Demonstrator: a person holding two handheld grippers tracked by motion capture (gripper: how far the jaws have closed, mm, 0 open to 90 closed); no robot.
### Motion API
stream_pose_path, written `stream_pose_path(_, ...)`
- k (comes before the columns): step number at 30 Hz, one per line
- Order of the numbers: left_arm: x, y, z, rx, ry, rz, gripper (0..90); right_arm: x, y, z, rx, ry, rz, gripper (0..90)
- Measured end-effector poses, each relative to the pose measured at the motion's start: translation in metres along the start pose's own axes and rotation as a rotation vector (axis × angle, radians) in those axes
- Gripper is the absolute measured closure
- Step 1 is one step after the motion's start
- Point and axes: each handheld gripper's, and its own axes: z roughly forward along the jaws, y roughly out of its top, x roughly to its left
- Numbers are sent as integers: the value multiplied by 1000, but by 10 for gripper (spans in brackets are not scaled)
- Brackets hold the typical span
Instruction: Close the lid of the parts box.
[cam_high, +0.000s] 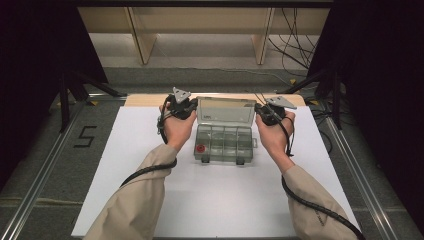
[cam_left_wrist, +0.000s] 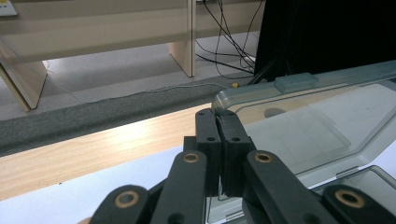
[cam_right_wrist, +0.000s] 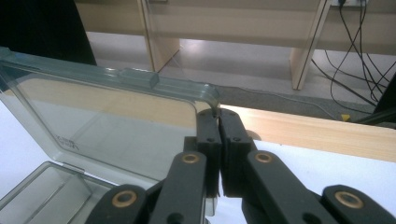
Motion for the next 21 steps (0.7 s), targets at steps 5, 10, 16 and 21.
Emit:
stream_pose_path(5,0,0,-1,-1,0,1,882,0,-1,-1,-1,2,3,887)
stream_pose_path(10,-1,-1,-2,-3,2,3,881,1,-2,-2,-6,7,-4,887)
stream_pose_path(16,-1,-2,-4,-6,-1,4,882,2,-3,-4,-5,-1,3,887)
stream_pose_path(21,-1,-3,-6,5,-2,18,881,3,-4,-5,-9,-2,-10,887)
